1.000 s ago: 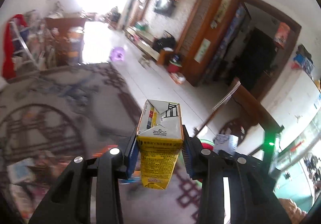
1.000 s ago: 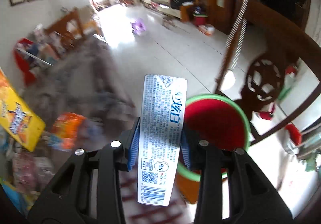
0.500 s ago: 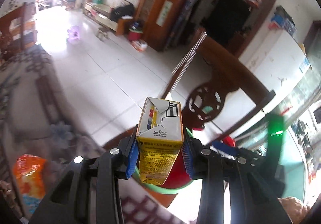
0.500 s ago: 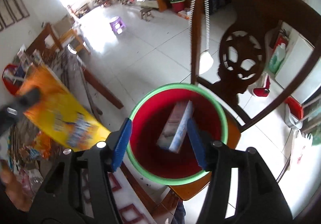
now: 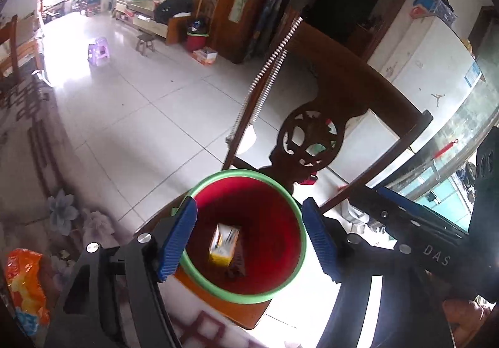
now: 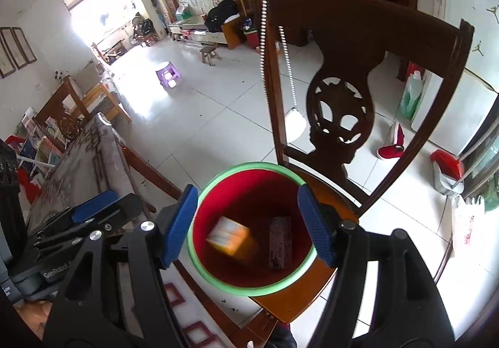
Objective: Collect trash
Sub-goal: 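Carry both items to the red bucket and open both tools to drop them, then move both open tools back over the table trash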
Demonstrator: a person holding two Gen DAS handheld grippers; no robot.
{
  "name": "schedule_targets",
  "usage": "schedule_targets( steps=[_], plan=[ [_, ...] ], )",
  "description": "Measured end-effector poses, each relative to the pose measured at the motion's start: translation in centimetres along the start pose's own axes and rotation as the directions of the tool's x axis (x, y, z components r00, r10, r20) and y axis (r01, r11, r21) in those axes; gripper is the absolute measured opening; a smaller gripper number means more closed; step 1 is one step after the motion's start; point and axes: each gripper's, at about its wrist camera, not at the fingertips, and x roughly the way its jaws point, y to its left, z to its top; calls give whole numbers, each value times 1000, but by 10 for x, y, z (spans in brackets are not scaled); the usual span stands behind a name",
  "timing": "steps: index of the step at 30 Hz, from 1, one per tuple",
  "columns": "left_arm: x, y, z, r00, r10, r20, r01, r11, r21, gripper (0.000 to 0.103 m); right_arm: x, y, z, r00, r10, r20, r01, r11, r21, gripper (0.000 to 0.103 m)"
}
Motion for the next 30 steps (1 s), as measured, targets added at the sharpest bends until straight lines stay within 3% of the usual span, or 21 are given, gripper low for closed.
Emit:
schedule_targets(
  steps=[8, 15, 23, 30],
  plan=[
    [-74, 34, -26, 988, 119, 102, -105, 986, -128, 72, -7, 52, -6, 997, 77, 2, -76, 991, -110, 70],
    [-137, 80, -58, 959, 243, 146, -207, 952, -226, 72, -4, 120, -28, 986, 162, -48, -169, 961, -217, 71],
    [-220, 156, -105, 904, 392, 172, -313, 879, -359, 72, -13, 212, -72, 967, 232, -102, -253, 907, -338, 72],
    [-282, 231, -163, 866, 486, 113, -388, 798, -461, 72, -27, 276, -119, 958, 251, -137, -284, 880, -381, 73]
  ],
)
